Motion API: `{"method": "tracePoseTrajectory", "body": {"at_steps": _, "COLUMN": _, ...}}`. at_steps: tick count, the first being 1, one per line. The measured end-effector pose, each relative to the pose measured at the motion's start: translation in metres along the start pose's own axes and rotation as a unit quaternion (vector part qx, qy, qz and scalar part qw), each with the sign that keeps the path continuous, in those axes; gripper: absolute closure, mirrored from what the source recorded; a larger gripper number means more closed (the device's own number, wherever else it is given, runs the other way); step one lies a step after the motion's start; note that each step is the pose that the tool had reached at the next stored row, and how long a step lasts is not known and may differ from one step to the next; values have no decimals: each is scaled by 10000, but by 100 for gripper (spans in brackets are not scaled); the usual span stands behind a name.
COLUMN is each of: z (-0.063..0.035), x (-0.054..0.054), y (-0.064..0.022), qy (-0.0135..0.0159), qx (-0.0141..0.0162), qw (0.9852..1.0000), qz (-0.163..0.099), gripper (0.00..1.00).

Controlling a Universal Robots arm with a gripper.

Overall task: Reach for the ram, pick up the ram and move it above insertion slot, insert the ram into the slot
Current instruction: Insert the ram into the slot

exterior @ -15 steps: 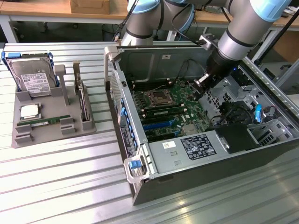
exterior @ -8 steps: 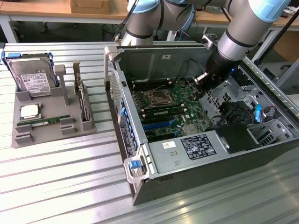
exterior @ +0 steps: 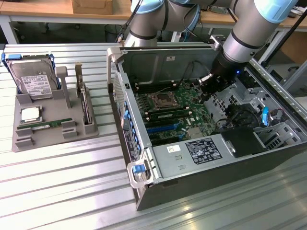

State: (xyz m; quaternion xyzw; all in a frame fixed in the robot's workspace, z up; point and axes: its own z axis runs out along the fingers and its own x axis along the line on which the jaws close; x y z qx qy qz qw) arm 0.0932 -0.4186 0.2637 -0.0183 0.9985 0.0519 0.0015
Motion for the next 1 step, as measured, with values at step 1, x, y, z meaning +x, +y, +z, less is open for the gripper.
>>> {"method": "tracePoseTrajectory", "body": {"at_steps": 1, "z": 0, "x": 0, "y": 0, "qy": 0, "qx": 0, "qw": 10000, "qz": 0, "gripper": 90}}
